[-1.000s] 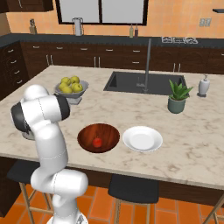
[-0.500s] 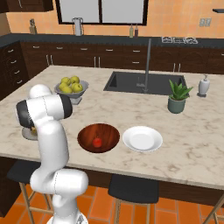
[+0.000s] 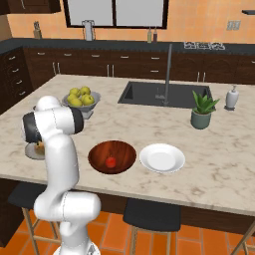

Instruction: Pick the chicken drumstick and tomato from their plates and place them in the bowl. Then put the bowl in the fridge.

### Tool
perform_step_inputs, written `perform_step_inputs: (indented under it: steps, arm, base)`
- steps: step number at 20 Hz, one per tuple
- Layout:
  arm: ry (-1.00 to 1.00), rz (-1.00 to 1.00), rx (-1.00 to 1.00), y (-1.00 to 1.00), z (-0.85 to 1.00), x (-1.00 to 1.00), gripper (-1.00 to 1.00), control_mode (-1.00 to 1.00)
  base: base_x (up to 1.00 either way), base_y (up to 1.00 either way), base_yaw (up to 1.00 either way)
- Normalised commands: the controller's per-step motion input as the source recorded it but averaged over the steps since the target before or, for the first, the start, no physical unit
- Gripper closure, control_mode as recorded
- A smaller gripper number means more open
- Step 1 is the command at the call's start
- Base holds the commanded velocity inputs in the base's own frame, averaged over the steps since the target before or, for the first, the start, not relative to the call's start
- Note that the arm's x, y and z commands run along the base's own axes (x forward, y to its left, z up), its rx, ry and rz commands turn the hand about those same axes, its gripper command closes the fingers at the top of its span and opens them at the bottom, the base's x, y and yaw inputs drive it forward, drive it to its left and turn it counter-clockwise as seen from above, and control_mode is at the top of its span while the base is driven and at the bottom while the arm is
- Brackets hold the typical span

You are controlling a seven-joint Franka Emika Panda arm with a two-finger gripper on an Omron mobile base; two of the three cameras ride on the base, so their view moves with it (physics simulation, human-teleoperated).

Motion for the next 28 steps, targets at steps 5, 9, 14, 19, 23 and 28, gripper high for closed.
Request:
perform_step_inputs:
  steps: [5,9,14,19,23,28]
  arm:
    - [0.00,-0.01,0.00,-0.06,-0.15,-0.11,1.00,-1.00]
    - [0.00,0.00,0.00,-0.15,-0.08,-0.33,1.00,-1.00]
    - [-0.15,0.00,0.01,-0.28,0.50,-0.58,1.00,-1.00]
    - [-0.12,0.00,0.14,-0.76,1.00,-0.87,1.00,-1.00]
    - [0.00,-0.02,0.20,-1.00,0.98,-0.69,1.00,-1.00]
    - [0.04,-0.09,0.14,-1.00,0.83,-0.32,1.00,-1.00]
  base:
    - [0.00,0.00,0.00]
    - [0.00,0.00,0.00]
    - [0.00,0.00,0.00]
    - [0.00,0.00,0.00]
    - [0.00,0.00,0.00]
    - [0.00,0.00,0.00]
